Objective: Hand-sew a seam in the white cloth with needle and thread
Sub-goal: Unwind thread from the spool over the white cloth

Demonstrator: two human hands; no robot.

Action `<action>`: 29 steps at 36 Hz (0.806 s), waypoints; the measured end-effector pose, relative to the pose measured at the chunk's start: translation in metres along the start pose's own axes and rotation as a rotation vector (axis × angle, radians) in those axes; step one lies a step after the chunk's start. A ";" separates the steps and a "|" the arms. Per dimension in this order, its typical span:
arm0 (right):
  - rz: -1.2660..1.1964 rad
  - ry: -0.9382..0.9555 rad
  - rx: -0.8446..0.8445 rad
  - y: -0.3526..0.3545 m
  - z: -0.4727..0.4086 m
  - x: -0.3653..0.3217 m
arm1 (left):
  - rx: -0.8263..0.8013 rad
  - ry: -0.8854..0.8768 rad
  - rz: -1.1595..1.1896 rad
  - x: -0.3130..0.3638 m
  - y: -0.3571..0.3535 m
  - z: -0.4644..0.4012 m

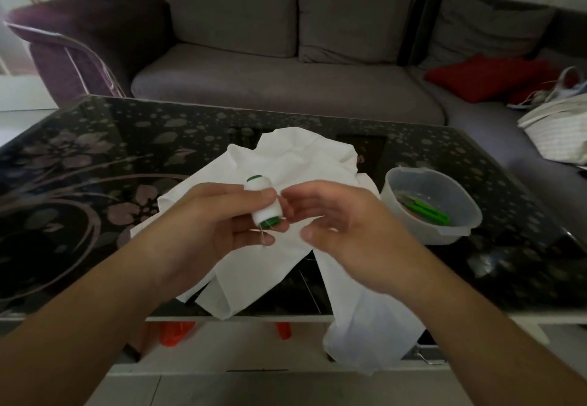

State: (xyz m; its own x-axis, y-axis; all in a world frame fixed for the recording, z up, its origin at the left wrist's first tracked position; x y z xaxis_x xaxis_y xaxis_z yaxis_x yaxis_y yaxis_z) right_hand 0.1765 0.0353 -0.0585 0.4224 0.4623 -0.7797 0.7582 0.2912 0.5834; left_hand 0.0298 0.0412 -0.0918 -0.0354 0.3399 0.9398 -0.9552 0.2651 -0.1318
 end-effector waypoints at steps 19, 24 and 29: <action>0.275 0.081 0.355 0.026 0.006 -0.003 | -0.041 0.028 -0.067 0.002 -0.016 0.005; 0.358 0.094 0.357 0.030 0.008 -0.008 | -0.040 0.030 -0.052 0.002 -0.013 0.005; 0.321 0.018 0.350 0.039 0.010 0.004 | -0.030 0.056 -0.040 -0.001 -0.006 0.004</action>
State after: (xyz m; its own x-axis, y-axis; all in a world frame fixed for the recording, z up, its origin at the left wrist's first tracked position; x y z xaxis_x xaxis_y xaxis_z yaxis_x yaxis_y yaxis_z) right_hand 0.2128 0.0401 -0.0411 0.6565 0.4978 -0.5667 0.7138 -0.1671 0.6801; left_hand 0.0346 0.0352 -0.0910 0.0195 0.3783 0.9255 -0.9462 0.3059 -0.1051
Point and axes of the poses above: each hand's wrist, its own z-axis away from the middle knuckle, its own y-axis out of the back of the hand, x = y × z, the point moved 10 cm from there along -z, towards the middle knuckle, and after that the axes turned 12 degrees about y, right-handed, at the moved point
